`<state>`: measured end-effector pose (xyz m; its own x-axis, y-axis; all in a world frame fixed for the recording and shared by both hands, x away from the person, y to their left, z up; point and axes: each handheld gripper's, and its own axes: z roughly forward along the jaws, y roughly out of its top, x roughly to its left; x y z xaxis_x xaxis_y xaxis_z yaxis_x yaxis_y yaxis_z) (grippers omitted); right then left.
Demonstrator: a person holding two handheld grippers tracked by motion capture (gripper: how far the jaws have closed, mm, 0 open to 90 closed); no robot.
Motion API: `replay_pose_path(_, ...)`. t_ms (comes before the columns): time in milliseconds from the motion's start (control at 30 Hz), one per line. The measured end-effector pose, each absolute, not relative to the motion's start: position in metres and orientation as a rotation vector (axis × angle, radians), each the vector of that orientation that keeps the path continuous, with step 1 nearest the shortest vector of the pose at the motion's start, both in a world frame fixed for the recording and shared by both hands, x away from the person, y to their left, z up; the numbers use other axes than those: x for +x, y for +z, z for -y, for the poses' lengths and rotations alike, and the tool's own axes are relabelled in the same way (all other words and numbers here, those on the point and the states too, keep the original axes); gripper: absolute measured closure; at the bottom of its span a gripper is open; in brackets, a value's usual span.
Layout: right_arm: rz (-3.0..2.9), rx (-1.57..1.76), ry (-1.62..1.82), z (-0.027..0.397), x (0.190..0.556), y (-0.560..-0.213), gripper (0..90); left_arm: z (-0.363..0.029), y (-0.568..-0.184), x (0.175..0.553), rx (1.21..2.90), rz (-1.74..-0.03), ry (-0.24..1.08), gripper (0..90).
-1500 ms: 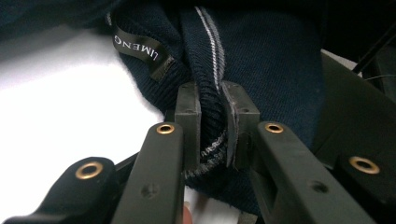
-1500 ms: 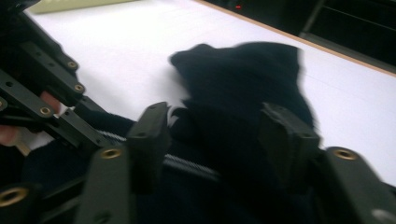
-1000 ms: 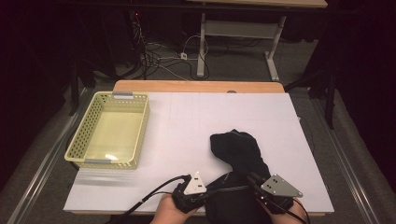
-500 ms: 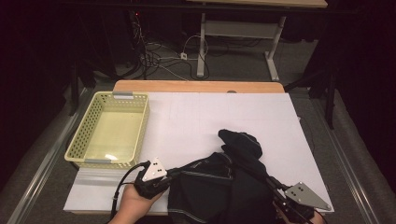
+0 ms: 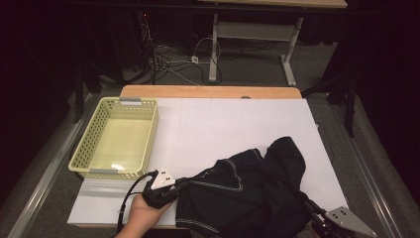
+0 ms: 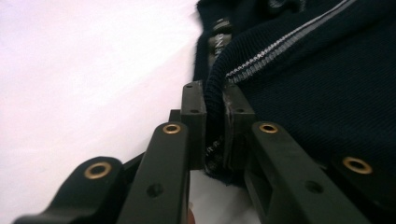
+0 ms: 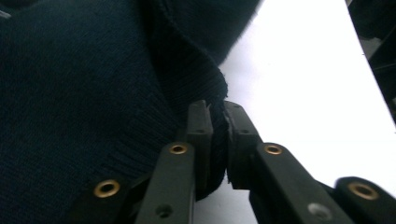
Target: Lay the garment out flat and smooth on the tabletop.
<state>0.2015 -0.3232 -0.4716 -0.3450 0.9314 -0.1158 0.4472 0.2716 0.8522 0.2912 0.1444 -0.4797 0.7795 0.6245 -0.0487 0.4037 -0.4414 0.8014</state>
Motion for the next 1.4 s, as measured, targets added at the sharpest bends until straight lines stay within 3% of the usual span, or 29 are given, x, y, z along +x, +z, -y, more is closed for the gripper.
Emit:
replay_pose_path(100,-1.918,1.226,1.013,0.321,0.202,-0.469,73.8,-0.140,-0.486,0.293,2.127,-0.754,0.268,73.1)
replay_pose_path(167,-1.913,1.199,1.033,0.318,0.203,-0.462,67.6,-0.140,-0.486,0.293,2.126,-0.758,0.271,60.6)
replay_pose_path(200,-1.913,1.199,1.033,0.318,0.203,-0.462,67.6,-0.141,-0.485,0.293,2.117,-0.764,0.276,60.6)
replay_pose_path(233,-1.887,1.169,1.074,0.314,0.204,-0.453,62.0,-0.142,-0.485,0.292,2.103,-0.775,0.278,51.1)
replay_pose_path(333,-1.875,1.114,1.115,0.305,0.206,-0.442,54.0,-0.151,-0.484,0.289,2.025,-0.838,0.213,41.0)
replay_pose_path(633,-1.892,1.102,1.118,0.286,0.247,-0.440,35.0,-0.168,-0.484,0.267,2.023,-0.857,0.185,24.1)
replay_pose_path(733,-1.913,1.148,1.104,0.285,0.260,-0.447,33.7,-0.167,-0.485,0.263,2.028,-0.859,0.166,16.0)
replay_pose_path(800,-1.958,1.176,1.076,0.282,0.270,-0.455,36.9,-0.163,-0.486,0.259,2.042,-0.859,0.153,14.2)
replay_pose_path(867,-1.994,1.176,1.051,0.280,0.274,-0.461,48.5,-0.156,-0.486,0.255,2.067,-0.833,0.145,14.2)
replay_pose_path(900,-1.999,1.145,1.078,0.281,0.271,-0.462,72.4,-0.148,-0.484,0.251,2.070,-0.804,0.139,14.3)
replay_pose_path(933,-1.999,1.145,1.078,0.281,0.271,-0.462,72.4,-0.148,-0.484,0.251,2.070,-0.804,0.139,14.3)
replay_pose_path(967,-1.978,1.128,1.070,0.283,0.268,-0.461,83.8,-0.144,-0.480,0.248,2.055,-0.787,0.147,14.3)
replay_pose_path(1000,-1.934,1.118,1.072,0.290,0.261,-0.456,86.5,-0.136,-0.473,0.246,2.033,-0.749,0.146,14.4)
replay_pose_path(1233,-1.773,1.259,1.052,0.341,0.230,-0.452,86.5,-0.113,-0.467,0.252,2.068,-0.671,0.136,16.7)
replay_pose_path(1400,-1.717,1.374,1.006,0.373,0.213,-0.467,86.4,-0.110,-0.468,0.293,2.041,-0.760,0.172,25.0)
